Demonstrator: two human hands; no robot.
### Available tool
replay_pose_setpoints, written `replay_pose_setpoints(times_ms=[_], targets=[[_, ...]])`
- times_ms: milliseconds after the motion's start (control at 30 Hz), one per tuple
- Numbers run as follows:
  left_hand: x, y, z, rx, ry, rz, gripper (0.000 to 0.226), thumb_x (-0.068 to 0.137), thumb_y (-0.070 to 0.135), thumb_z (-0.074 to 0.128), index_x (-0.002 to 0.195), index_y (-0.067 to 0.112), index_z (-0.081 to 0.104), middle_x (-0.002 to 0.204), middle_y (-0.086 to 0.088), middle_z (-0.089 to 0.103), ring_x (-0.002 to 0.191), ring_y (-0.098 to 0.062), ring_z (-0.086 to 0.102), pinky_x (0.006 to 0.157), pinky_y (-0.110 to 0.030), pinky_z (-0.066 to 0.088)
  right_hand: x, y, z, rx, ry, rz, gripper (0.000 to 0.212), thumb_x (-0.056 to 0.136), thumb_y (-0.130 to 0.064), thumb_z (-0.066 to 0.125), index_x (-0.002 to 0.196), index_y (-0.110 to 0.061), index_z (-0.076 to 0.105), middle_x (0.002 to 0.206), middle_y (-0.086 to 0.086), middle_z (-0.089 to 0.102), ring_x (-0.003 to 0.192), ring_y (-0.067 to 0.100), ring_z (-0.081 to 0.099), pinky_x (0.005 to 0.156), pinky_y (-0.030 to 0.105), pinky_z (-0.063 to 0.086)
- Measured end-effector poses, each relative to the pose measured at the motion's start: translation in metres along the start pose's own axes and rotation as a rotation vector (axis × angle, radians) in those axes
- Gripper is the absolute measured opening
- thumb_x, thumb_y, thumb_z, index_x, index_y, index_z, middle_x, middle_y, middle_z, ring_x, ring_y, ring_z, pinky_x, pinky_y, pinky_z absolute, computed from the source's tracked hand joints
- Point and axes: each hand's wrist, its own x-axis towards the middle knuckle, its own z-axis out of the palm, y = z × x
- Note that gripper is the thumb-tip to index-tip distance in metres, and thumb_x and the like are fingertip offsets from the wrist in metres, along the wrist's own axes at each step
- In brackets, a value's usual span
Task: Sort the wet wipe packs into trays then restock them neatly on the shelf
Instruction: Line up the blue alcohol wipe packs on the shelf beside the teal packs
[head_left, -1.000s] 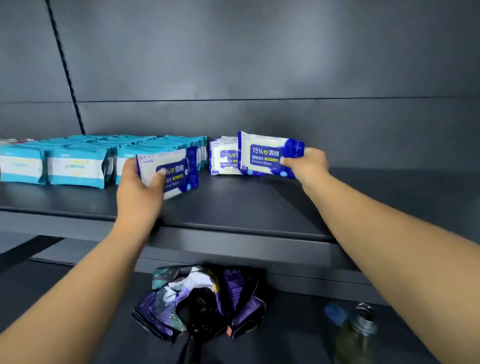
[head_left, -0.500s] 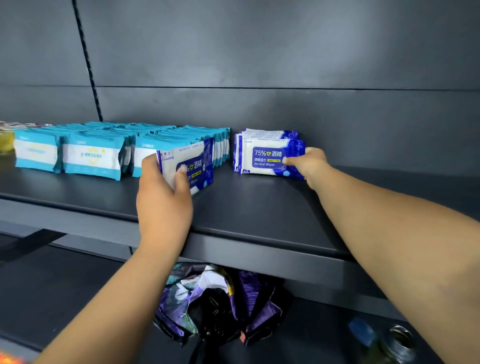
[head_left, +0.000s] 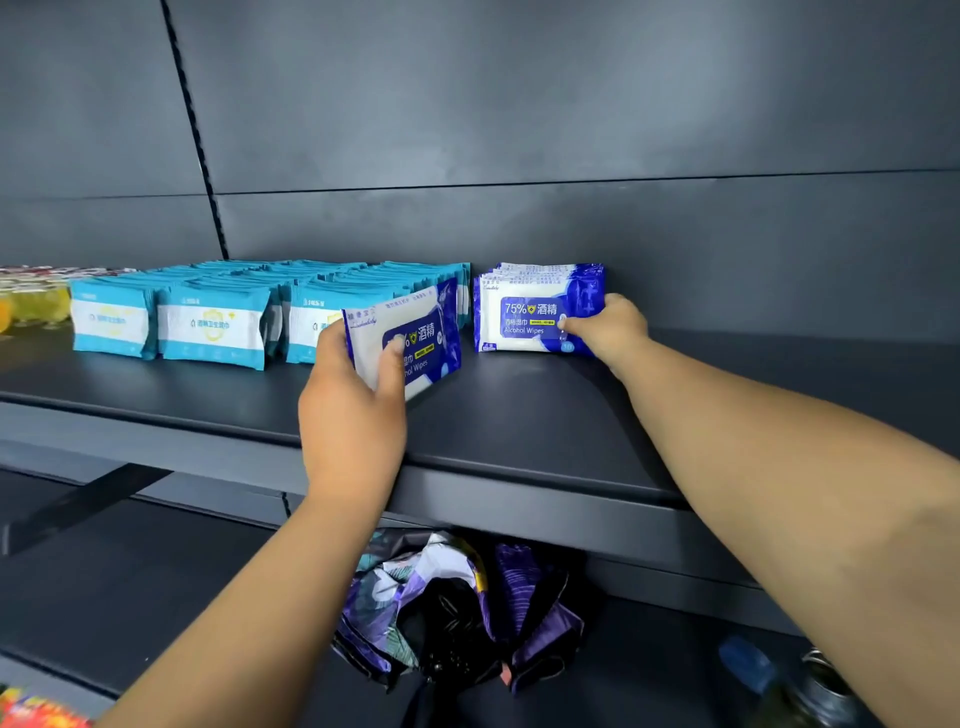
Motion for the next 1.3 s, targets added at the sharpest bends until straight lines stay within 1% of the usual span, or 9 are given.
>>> replay_pose_setpoints(times_ms=[167,300,433,600,767,900,1067,1200,1300], targets=[[-0.006,0.003,-0.005,-0.062,-0.006,0.039,0.031,0.090,0.028,0.057,0.113,0.008,0.055,0.082,0.018,0.047,0.076,-0.004,0.043,0.064,-0.014,0.028,-0.018,-0.015,-0.028,0.224,0.142,0.034,0.050,0.082,-0.031,0.068,0.123,-0.010,0.049,0.128,0.006,0.051,0.104,0.020,0.054,0.082,0.025,0.040],[-0.005,0.005,-0.006,-0.112,0.016,0.006,0.031,0.092,0.032,0.053,0.110,0.006,0.054,0.083,0.013,0.048,0.077,-0.010,0.042,0.063,-0.017,0.027,-0.056,-0.054,-0.050,0.649,-0.460,0.007,0.034,0.088,-0.044,0.055,0.108,-0.016,0.056,0.110,0.003,0.061,0.092,0.014,0.060,0.091,0.032,0.048],[-0.004,0.005,-0.006,-0.112,-0.024,0.025,0.030,0.092,0.030,0.052,0.108,0.004,0.054,0.084,0.008,0.050,0.077,-0.015,0.044,0.063,-0.019,0.027,-0.079,-0.059,-0.040,0.471,-0.845,-0.112,0.024,0.084,-0.010,0.065,0.106,-0.018,0.059,0.096,-0.003,0.069,0.089,0.012,0.065,0.084,0.030,0.053],[-0.002,0.003,-0.006,-0.018,-0.171,0.097,0.035,0.094,0.039,0.047,0.108,0.008,0.056,0.090,0.000,0.060,0.080,-0.020,0.052,0.060,-0.022,0.027,-0.081,-0.051,-0.034,0.389,-0.724,-0.129,0.016,0.082,0.001,0.063,0.086,-0.014,0.064,0.070,-0.006,0.072,0.066,0.006,0.068,0.064,0.024,0.058],[-0.007,-0.007,-0.006,0.161,-0.358,0.302,0.074,0.078,0.063,0.019,0.130,0.019,0.048,0.114,-0.001,0.064,0.109,-0.021,0.052,0.079,-0.025,0.035,-0.064,-0.041,-0.043,0.486,-0.456,-0.098,0.012,0.082,-0.002,0.065,0.080,-0.013,0.064,0.067,-0.003,0.071,0.066,0.011,0.067,0.070,0.028,0.057],[-0.007,-0.005,-0.006,0.267,-0.371,0.292,0.074,0.080,0.060,0.018,0.131,0.018,0.051,0.120,-0.002,0.061,0.116,-0.020,0.050,0.088,-0.028,0.036,-0.046,-0.031,-0.047,0.513,-0.250,-0.034,0.010,0.081,-0.006,0.068,0.080,-0.014,0.062,0.086,0.006,0.068,0.073,0.016,0.065,0.082,0.037,0.055],[-0.005,-0.009,-0.003,0.298,-0.403,0.358,0.086,0.077,0.058,0.002,0.096,0.006,0.068,0.093,-0.011,0.067,0.098,-0.024,0.055,0.077,-0.031,0.040,-0.025,-0.018,-0.031,0.381,-0.175,0.074,0.024,0.077,-0.008,0.073,0.098,-0.001,0.063,0.103,0.012,0.068,0.096,0.027,0.066,0.092,0.045,0.051],[-0.002,-0.011,-0.002,0.398,-0.468,0.327,0.094,0.070,0.061,-0.007,0.092,0.013,0.070,0.094,-0.006,0.067,0.094,-0.021,0.056,0.077,-0.033,0.042,-0.002,-0.008,-0.016,0.294,-0.133,0.111,0.045,0.069,-0.014,0.079,0.105,0.004,0.061,0.111,0.019,0.066,0.104,0.033,0.063,0.087,0.051,0.052],[-0.001,-0.010,-0.003,0.411,-0.505,0.312,0.089,0.072,0.062,-0.006,0.094,0.022,0.071,0.097,-0.004,0.068,0.095,-0.023,0.058,0.078,-0.033,0.044,-0.003,-0.013,-0.014,0.301,-0.149,0.119,0.044,0.072,-0.010,0.077,0.110,0.003,0.060,0.111,0.013,0.066,0.095,0.027,0.066,0.076,0.040,0.056]])
